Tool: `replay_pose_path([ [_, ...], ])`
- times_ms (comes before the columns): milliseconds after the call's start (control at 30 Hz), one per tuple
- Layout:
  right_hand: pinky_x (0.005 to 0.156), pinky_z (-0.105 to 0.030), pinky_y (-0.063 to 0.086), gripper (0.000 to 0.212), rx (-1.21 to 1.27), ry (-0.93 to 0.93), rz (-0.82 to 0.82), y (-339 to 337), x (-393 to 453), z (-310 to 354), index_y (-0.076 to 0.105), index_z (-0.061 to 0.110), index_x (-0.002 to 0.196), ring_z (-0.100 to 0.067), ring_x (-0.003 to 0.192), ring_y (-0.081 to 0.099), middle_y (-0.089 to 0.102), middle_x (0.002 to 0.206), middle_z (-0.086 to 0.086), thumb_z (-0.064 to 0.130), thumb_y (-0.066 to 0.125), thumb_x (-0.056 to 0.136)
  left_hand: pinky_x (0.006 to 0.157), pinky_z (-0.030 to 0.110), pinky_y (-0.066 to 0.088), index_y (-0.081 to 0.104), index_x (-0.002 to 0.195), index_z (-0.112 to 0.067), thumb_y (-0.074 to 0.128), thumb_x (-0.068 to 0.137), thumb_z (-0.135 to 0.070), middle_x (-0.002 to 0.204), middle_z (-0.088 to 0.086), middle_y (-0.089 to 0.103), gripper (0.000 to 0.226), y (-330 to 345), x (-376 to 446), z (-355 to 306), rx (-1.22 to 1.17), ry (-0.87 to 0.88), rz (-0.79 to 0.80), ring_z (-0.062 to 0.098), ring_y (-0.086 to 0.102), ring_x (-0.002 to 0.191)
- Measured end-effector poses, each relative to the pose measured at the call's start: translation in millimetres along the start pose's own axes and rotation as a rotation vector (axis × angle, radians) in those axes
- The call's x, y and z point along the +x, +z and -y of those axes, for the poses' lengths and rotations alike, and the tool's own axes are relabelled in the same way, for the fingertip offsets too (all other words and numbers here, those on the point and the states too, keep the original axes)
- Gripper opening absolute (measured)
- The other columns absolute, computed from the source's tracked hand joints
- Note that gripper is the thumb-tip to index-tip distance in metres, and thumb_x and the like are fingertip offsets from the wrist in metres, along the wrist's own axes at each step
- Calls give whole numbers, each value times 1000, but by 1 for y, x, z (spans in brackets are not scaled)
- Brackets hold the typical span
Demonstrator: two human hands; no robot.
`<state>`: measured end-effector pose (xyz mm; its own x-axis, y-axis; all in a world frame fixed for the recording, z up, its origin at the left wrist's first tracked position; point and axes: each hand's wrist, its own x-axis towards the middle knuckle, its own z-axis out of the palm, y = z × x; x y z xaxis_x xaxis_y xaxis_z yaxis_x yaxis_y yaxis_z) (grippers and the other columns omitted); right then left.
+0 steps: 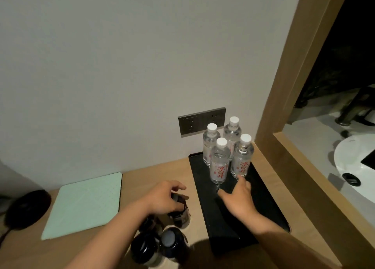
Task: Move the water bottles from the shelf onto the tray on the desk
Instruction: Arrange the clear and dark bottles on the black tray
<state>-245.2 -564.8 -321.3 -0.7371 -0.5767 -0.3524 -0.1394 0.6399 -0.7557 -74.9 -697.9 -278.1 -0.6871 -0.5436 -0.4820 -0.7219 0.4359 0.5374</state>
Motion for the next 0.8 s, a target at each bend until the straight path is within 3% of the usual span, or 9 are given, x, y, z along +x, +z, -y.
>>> replay_pose_path([
  [100, 108, -32, 33, 79, -35, -53, 68, 12, -20, 4, 22, 10, 147, -26, 136, 34, 24, 150, -11, 23, 69, 84, 94, 24, 45, 57, 126, -22, 70, 81, -22, 126, 2, 58, 47, 9, 1, 4, 56, 3, -57, 18, 57, 112],
  [233, 107, -29, 33, 69, -85, -161, 166, 24, -39, 3, 27, 15, 144, -18, 134, 36, 28, 148, -5, 30, 64, 87, 90, 24, 47, 63, 117, -16, 71, 81, -21, 116, 3, 64, 37, 6, 3, 6, -60, 4, -111, 16, 58, 103],
  [367, 109, -27, 31, 70, -113, -215, 253, 31, -50, 0, 26, 21, 145, -13, 135, 35, 27, 149, 1, 29, 65, 86, 93, 36, 52, 64, 104, -24, 74, 77, -19, 110, 3, 64, 29, -7, 7, 5, -127, -18, -94, 20, 60, 105],
  [533, 108, -25, 30, 76, -71, -203, 302, 43, -55, -5, 25, 26, 145, -10, 134, 34, 26, 149, 6, 26, 68, 83, 86, 31, 55, 62, 107, -21, 78, 73, -22, 106, 1, 62, 38, -17, 13, -22, -99, 52, -105, 16, 60, 99],
  [600, 105, -21, 30, 80, -5, -211, 284, 47, -53, -7, 26, 27, 144, -8, 131, 36, 30, 146, 5, 23, 72, 79, 83, 28, 54, 62, 109, -20, 80, 70, -25, 104, -1, 60, 44, -17, 16, -38, -88, 76, -108, 15, 59, 99],
  [733, 108, -26, 30, 87, 117, -157, 156, 42, -40, -13, 27, 26, 145, -12, 135, 34, 34, 145, 4, 18, 77, 74, 87, 36, 55, 62, 107, -21, 83, 66, -24, 104, -3, 58, 47, -8, 27, -63, -175, 67, -96, 17, 58, 103],
  [800, 108, -26, 31, 84, 113, -165, 106, 36, -30, -19, 29, 25, 144, -14, 134, 37, 38, 144, 1, 18, 76, 75, 82, 33, 56, 60, 107, -20, 83, 64, -22, 100, -3, 58, 49, 1, 35, -73, -229, 59, -99, 14, 59, 95],
])
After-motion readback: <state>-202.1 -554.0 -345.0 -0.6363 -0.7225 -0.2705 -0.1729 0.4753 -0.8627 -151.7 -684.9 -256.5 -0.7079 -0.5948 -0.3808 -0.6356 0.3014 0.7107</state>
